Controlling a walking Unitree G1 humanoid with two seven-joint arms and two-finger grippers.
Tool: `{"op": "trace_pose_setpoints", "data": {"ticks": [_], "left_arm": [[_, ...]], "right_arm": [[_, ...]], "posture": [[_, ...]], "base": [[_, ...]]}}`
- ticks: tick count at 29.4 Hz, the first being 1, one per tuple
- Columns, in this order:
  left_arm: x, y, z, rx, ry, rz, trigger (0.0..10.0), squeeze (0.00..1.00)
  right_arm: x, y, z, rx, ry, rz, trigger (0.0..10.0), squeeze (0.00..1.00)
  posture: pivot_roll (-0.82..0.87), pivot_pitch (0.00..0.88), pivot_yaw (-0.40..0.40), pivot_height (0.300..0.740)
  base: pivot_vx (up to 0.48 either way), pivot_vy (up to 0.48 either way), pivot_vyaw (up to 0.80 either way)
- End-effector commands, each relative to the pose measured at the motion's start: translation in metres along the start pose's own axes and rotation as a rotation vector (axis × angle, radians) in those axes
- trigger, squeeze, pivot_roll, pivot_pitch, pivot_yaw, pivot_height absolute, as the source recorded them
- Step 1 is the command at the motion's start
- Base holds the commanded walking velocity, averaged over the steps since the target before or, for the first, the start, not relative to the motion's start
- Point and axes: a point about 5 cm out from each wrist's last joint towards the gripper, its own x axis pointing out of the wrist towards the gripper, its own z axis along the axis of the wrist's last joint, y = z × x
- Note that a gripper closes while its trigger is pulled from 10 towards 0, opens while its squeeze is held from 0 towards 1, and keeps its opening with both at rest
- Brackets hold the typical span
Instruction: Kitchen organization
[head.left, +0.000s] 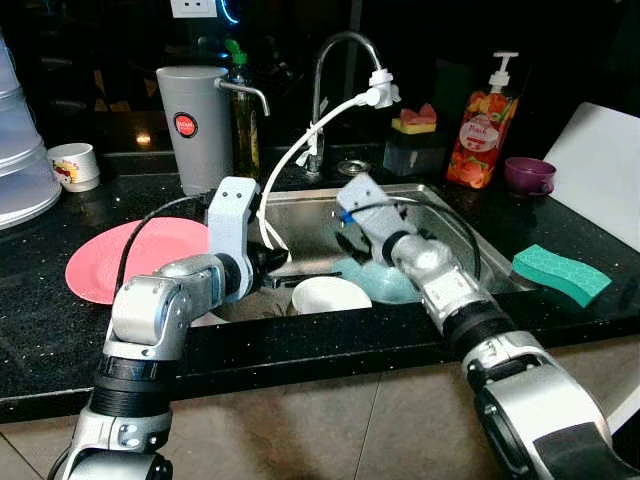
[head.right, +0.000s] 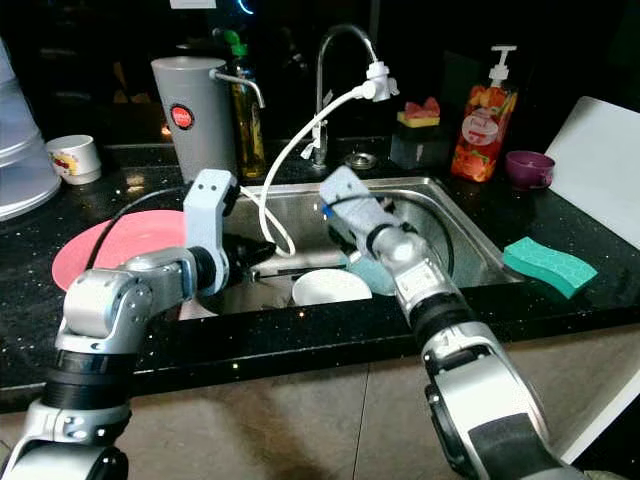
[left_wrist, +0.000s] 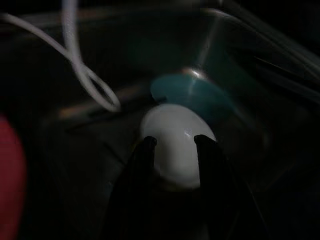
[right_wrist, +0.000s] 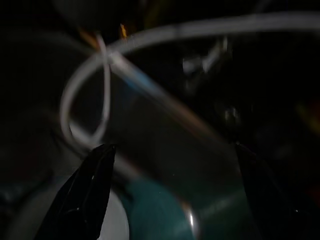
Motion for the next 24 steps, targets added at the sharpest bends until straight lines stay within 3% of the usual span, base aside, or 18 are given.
{"op": "trace_pose_setpoints", "data": {"ticks": [1,5,8,9,14,16,19,24], "left_arm": [[-0.004,0.016,0.009,-0.016,-0.071,0.079,10.0,0.00],[-0.013,0.034,0.016,-0.013,-0.124,0.156,10.0,0.00],[-0.016,0.037,0.017,-0.020,-0.131,0.169,10.0,0.00],[-0.022,0.046,0.016,-0.014,-0.133,0.219,10.0,0.00],[-0.027,0.059,0.011,0.007,-0.123,0.290,10.0,0.00],[-0.035,0.072,0.006,0.000,-0.115,0.327,10.0,0.00],[-0.040,0.076,0.006,0.012,-0.110,0.323,10.0,0.00],[-0.046,0.084,0.004,0.035,-0.102,0.348,10.0,0.00]], "right_arm": [[-0.006,-0.005,0.019,0.063,-0.115,0.018,10.0,0.00],[-0.021,-0.008,0.033,0.191,-0.214,0.004,10.0,0.00],[-0.026,-0.008,0.036,0.223,-0.237,0.004,10.0,0.00],[-0.037,-0.006,0.044,0.257,-0.281,0.018,10.0,0.00],[-0.047,0.000,0.048,0.257,-0.311,0.058,10.0,0.00],[-0.059,0.006,0.047,0.214,-0.307,0.124,10.0,0.00],[-0.065,0.008,0.045,0.200,-0.299,0.163,10.0,0.00],[-0.074,0.010,0.045,0.303,-0.297,0.206,10.0,0.00]], "posture": [[0.05,0.105,-0.029,0.740],[0.05,0.113,-0.028,0.740],[0.05,0.113,-0.028,0.740],[0.06,0.114,-0.026,0.740],[0.06,0.113,-0.028,0.740],[0.06,0.113,-0.028,0.740],[0.05,0.114,-0.033,0.740],[0.06,0.112,-0.036,0.740]], "base": [[0.000,0.000,0.00],[0.000,0.000,0.00],[0.000,0.000,0.00],[0.000,0.000,0.00],[0.000,0.000,0.00],[0.000,0.000,0.00],[0.000,0.000,0.00],[0.000,0.000,0.00]]}}
